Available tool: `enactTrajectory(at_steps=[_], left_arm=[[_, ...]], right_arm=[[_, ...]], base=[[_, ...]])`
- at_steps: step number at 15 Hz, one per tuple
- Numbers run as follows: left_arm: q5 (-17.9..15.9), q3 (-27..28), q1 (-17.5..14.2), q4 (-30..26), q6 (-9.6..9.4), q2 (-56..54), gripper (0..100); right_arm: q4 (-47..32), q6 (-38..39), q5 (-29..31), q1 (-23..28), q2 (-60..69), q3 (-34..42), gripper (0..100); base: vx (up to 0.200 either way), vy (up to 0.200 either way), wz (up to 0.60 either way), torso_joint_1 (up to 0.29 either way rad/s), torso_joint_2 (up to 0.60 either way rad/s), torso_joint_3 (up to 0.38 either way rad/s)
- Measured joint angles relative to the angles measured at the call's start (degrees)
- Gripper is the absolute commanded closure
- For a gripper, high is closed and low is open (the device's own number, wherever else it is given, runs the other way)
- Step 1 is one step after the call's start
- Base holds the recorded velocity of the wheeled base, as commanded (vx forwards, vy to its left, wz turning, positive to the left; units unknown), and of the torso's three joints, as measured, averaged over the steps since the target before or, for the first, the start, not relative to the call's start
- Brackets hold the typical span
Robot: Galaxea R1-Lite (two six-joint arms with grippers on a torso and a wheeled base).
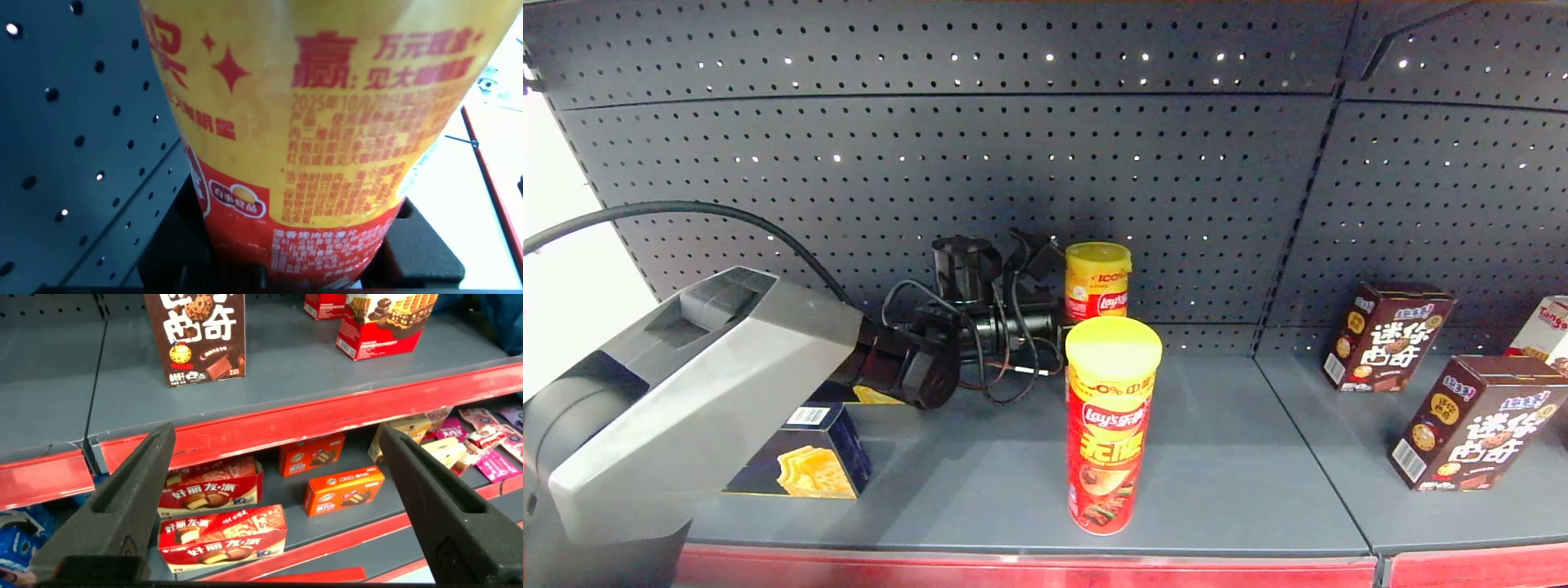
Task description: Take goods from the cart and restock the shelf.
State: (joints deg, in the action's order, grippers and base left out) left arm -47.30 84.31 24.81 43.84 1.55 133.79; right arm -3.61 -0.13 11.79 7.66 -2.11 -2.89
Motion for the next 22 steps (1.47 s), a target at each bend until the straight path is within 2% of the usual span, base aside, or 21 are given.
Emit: enactTrajectory(at_steps=[1, 2, 9, 22], left_arm=[[0.01, 0.00, 0.00, 0.01, -0.05, 0.13, 100], [0.00, -0.05, 0.00, 0.00, -0.07, 0.16, 0], [0.12, -1.54, -0.59, -0.16, -0.16, -0.13, 0], [0.17, -11.08, -7.08, -0.10, -0.18, -9.34, 0]], right_arm=[[0.02, 0.02, 0.00, 0.00, 0.00, 0.00, 0], [0.02, 0.02, 0.00, 0.00, 0.00, 0.00, 0], [0.00, 0.00, 0.00, -0.05, 0.00, 0.00, 0], [0.00, 0.00, 0.00, 0.00, 0.00, 0.05, 0]], base=[[0.000, 0.000, 0.00, 0.000, 0.00, 0.000], [0.000, 0.000, 0.00, 0.000, 0.00, 0.000], [0.000, 0.000, 0.00, 0.000, 0.00, 0.000], [0.000, 0.000, 0.00, 0.000, 0.00, 0.000]])
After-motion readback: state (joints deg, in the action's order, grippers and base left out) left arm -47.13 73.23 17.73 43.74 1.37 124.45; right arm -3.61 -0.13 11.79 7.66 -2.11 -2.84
